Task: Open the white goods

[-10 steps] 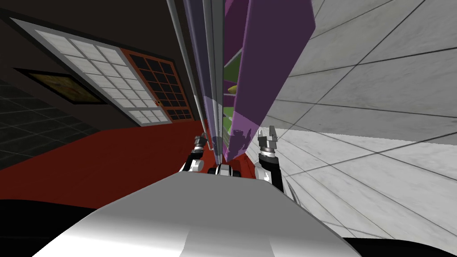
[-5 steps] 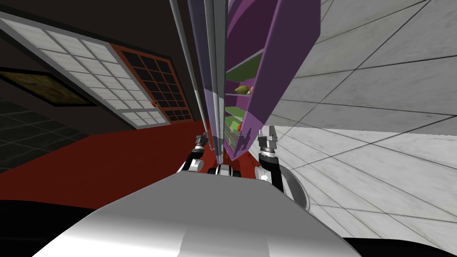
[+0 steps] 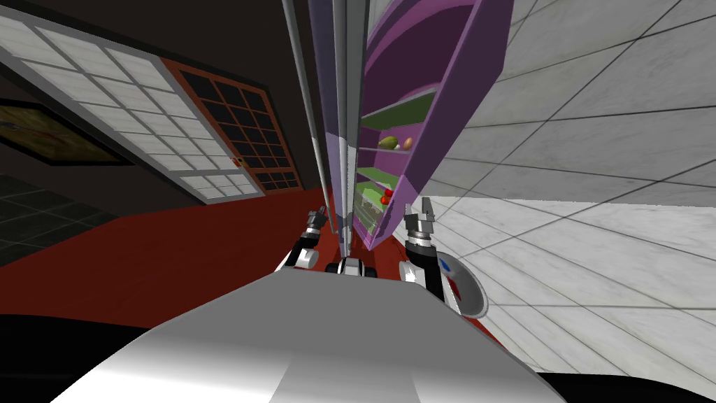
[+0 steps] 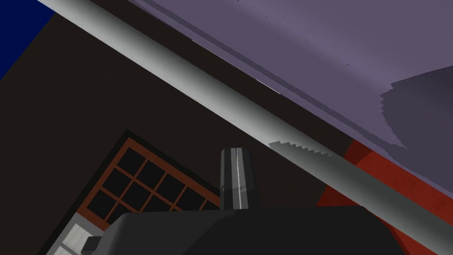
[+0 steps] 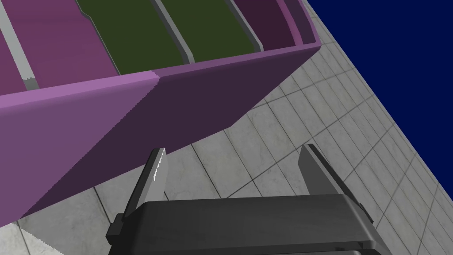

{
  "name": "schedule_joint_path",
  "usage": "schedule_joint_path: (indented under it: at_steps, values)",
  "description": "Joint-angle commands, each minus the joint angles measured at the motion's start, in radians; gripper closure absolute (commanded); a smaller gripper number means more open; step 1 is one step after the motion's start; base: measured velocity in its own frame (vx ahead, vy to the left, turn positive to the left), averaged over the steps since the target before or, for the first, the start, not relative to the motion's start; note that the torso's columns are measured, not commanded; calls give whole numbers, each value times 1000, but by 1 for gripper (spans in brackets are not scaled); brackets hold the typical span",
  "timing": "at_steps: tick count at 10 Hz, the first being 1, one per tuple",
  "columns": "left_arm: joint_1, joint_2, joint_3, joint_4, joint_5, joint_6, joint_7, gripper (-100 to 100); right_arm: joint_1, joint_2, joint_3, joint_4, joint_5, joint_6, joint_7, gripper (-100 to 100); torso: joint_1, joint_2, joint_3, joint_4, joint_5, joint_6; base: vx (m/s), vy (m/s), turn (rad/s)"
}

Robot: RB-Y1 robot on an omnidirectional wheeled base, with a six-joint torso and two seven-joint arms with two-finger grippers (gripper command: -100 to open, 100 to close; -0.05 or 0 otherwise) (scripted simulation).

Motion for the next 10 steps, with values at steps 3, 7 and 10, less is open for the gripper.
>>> schedule_joint_path:
  at_steps: [3, 7, 10]
  values:
    - [-10, -16, 6, 98, 8, -29, 8, -100, 0, 0, 0, 0, 0, 0, 0, 0, 6, -6, -4, -4, 3, 4, 5, -20, 7]
    - [-18, -19, 11, 177, 14, -53, 14, -100, 0, 0, 0, 0, 0, 0, 0, 0, 14, -2, -1, -2, 4, 0, 14, -17, 7]
    - [-25, -18, 15, 247, 20, -73, 19, -100, 0, 0, 0, 0, 0, 0, 0, 0, 11, -2, -1, -1, 3, 0, 11, -10, 6]
